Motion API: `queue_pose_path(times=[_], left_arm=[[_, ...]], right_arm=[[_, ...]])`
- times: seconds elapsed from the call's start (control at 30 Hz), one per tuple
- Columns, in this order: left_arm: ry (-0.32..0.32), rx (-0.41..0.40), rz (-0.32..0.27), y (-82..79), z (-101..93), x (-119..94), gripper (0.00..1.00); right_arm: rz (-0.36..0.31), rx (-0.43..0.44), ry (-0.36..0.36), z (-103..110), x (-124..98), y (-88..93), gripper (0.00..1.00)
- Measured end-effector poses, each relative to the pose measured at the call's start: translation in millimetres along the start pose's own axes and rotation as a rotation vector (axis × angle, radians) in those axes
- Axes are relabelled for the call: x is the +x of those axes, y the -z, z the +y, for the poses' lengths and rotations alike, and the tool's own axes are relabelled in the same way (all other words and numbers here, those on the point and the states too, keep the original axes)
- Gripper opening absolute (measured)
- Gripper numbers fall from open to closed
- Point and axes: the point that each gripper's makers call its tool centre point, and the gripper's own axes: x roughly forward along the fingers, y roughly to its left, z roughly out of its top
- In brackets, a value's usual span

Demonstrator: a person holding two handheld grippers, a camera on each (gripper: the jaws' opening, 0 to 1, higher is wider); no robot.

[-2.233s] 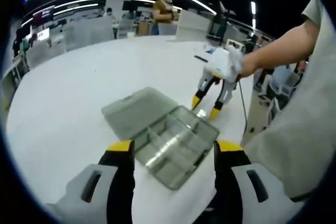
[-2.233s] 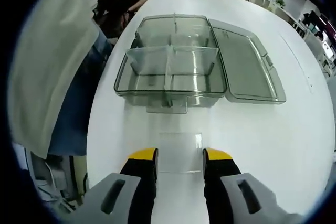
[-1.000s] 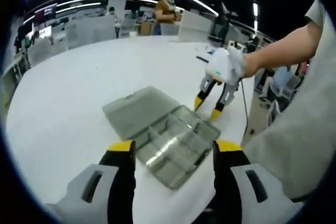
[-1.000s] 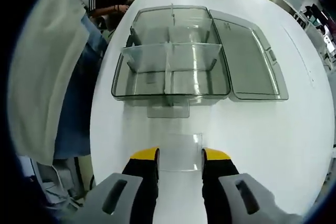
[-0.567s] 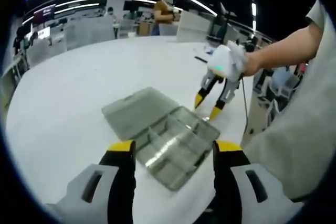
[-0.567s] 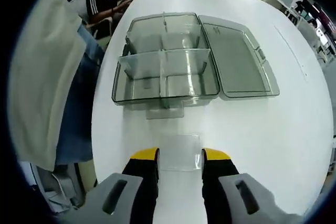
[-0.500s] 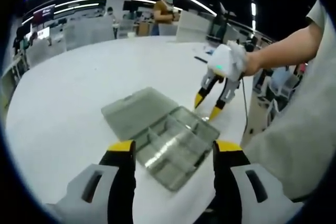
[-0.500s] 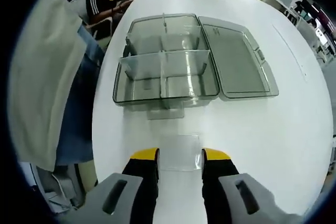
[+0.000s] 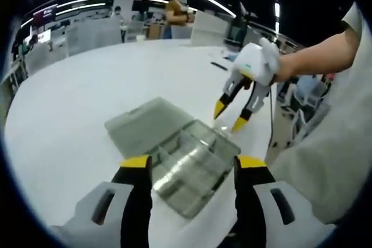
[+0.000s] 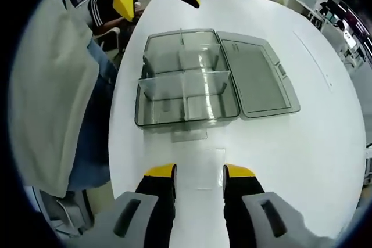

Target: Insert the divider into the dual guide fixture by aligning both edges with the guide slots and pushing it downward to the bottom, including one-sided entry, uneven engagement, binding, and posture correction.

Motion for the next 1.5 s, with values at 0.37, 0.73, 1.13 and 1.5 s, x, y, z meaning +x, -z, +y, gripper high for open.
queue_pose_path(times=[0.37,0.73,1.13,1.5], left_arm=[[0.035,0.000,0.005,-3.7,-8.1,13,0.52],[0.074,-0.005,0.005,-11.5,-17.0,26,0.48],[0.091,-0.041,-0.011,-19.4,-20.8,29,0.44],[0.104,-0.052,-0.001,-19.3,-26.6,30,0.39]], right_arm=[[-0.036,0.018,0.024,3,-11,-8.6,0.27],[-0.064,0.007,0.055,4,-26,-21.4,0.27],[-0.092,-0.033,0.071,8,-36,-41.6,0.27],[-0.116,-0.058,0.081,14,-41,-54.4,0.27]])
